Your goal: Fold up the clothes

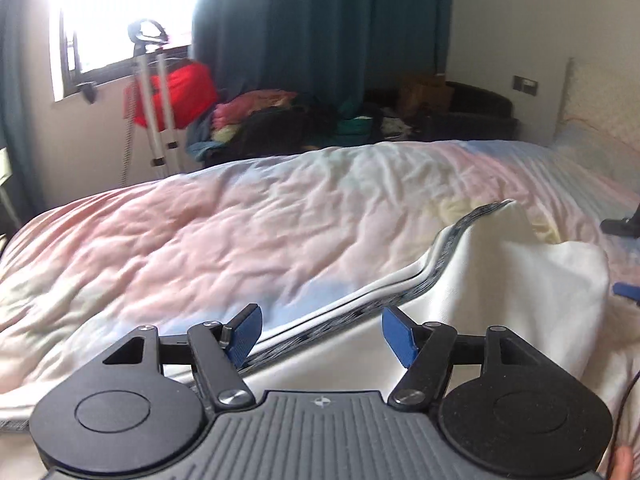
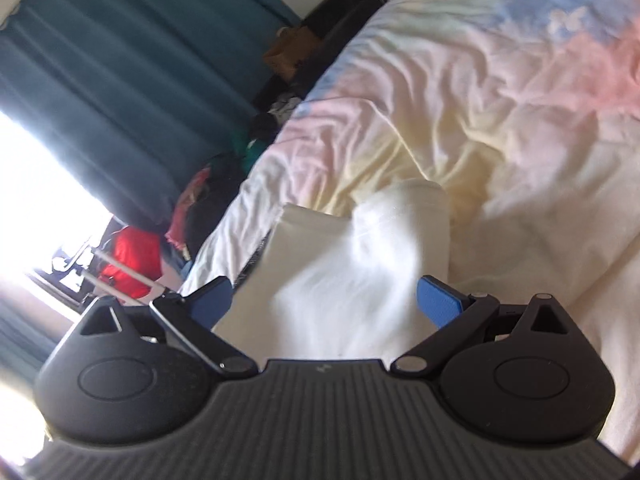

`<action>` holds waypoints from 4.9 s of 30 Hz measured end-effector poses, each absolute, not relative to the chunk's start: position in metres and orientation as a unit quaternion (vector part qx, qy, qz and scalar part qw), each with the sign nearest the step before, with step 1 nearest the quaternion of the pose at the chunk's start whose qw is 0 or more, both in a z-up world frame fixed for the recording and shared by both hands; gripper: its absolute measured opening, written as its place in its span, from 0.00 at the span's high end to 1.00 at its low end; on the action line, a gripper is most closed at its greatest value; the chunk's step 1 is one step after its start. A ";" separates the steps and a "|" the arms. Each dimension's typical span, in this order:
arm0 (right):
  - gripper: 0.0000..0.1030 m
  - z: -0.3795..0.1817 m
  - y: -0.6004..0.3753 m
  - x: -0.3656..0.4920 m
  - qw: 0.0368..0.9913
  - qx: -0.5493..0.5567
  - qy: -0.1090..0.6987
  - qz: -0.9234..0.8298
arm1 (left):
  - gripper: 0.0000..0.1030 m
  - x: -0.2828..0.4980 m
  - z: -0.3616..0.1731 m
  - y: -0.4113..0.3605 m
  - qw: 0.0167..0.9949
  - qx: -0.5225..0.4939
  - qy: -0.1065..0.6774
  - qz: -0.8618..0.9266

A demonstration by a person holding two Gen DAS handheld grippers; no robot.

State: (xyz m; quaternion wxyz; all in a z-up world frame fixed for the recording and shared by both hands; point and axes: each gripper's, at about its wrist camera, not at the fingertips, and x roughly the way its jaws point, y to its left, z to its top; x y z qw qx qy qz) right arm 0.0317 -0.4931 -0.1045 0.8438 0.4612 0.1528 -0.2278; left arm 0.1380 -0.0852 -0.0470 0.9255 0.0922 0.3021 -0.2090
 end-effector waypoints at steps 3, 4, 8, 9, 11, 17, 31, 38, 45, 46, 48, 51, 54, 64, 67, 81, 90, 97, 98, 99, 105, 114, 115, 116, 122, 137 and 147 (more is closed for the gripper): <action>0.02 -0.103 -0.498 0.019 0.823 0.494 0.156 -0.234 | 0.33 0.104 -0.040 -0.027 0.934 0.120 0.298 -0.159; 0.02 -0.104 -0.500 0.014 0.814 0.508 0.157 -0.235 | 0.33 0.095 -0.039 -0.014 0.936 0.129 0.292 -0.149; 0.02 -0.110 -0.505 0.002 0.780 0.551 0.173 -0.239 | 0.33 0.085 -0.039 0.026 0.934 0.126 0.296 -0.157; 0.02 -0.112 -0.503 0.000 0.775 0.558 0.178 -0.239 | 0.33 0.088 -0.041 0.029 0.932 0.128 0.295 -0.167; 0.02 -0.114 -0.499 -0.002 0.766 0.565 0.186 -0.243 | 0.33 0.100 -0.045 0.027 0.927 0.141 0.294 -0.187; 0.02 -0.109 -0.487 0.004 0.776 0.543 0.198 -0.253 | 0.33 0.149 -0.068 0.005 0.911 0.157 0.288 -0.249; 0.02 -0.129 -0.516 0.046 0.775 0.502 0.245 -0.296 | 0.97 0.188 -0.127 -0.052 0.898 0.179 0.279 -0.288; 0.02 -0.147 -0.526 0.047 0.756 0.533 0.265 -0.272 | 1.00 0.183 -0.105 -0.040 0.928 0.155 0.236 -0.244; 0.02 -0.149 -0.523 0.042 0.747 0.549 0.262 -0.269 | 1.00 0.203 -0.067 0.017 0.934 0.037 0.250 -0.254; 0.02 -0.150 -0.523 0.041 0.743 0.554 0.262 -0.268 | 0.97 0.200 -0.069 0.017 0.928 0.035 0.247 -0.279; 0.02 -0.151 -0.523 0.041 0.741 0.558 0.260 -0.267 | 0.91 0.197 -0.074 0.013 0.915 0.038 0.249 -0.315; 0.02 -0.151 -0.522 0.039 0.738 0.563 0.259 -0.266 | 0.46 0.192 -0.086 -0.006 0.895 0.061 0.250 -0.363; 0.02 -0.154 -0.522 0.037 0.732 0.570 0.258 -0.268 | 0.17 0.193 -0.100 -0.031 0.879 0.102 0.254 -0.391; 0.02 -0.163 -0.522 0.041 0.723 0.577 0.258 -0.279 | 0.78 0.215 -0.139 -0.084 0.877 0.163 0.275 -0.358; 0.02 -0.163 -0.521 0.043 0.725 0.572 0.260 -0.283 | 0.89 0.208 -0.131 -0.080 0.881 0.161 0.269 -0.354; 0.00 -0.166 -0.528 0.033 0.714 0.608 0.231 -0.259 | 0.88 0.212 -0.112 -0.072 0.906 0.120 0.294 -0.282; 0.00 -0.178 -0.530 0.044 0.709 0.661 0.195 -0.152 | 0.35 0.198 -0.109 -0.039 0.922 0.078 0.306 -0.223; 0.00 -0.189 -0.538 0.066 0.726 0.650 0.178 -0.138 | 0.31 0.143 -0.061 0.029 0.926 0.005 0.343 -0.157; 0.00 -0.187 -0.537 0.070 0.735 0.638 0.180 -0.138 | 0.30 0.128 -0.057 0.035 0.929 -0.011 0.336 -0.153; 0.00 -0.186 -0.536 0.074 0.744 0.627 0.183 -0.139 | 0.26 0.112 -0.052 0.042 0.932 -0.027 0.329 -0.148; 0.55 -0.175 -0.541 0.083 0.779 0.571 0.205 -0.155 | 0.23 0.060 -0.046 0.053 0.940 -0.057 0.321 -0.104; 0.89 -0.133 -0.538 0.040 0.812 0.544 0.123 -0.169 | 0.18 0.087 -0.080 0.019 0.945 -0.074 0.310 -0.074; 0.89 -0.133 -0.538 0.037 0.813 0.538 0.125 -0.182 | 0.18 0.096 -0.090 0.015 0.941 -0.064 0.325 -0.064; 0.89 -0.133 -0.539 0.033 0.814 0.532 0.127 -0.194 | 0.18 0.105 -0.101 0.011 0.938 -0.054 0.339 -0.054; 0.90 -0.155 -0.545 0.030 0.788 0.538 0.179 -0.240 | 0.13 0.111 -0.121 -0.007 0.933 0.033 0.355 -0.045; 0.89 -0.028 -0.334 0.040 0.989 0.022 0.085 -0.120 | 0.12 0.086 -0.070 0.018 0.945 -0.007 0.327 -0.026; 0.89 -0.113 -0.134 0.001 0.919 -0.307 0.114 0.218 | 0.12 0.065 -0.028 0.053 0.961 -0.042 0.273 0.004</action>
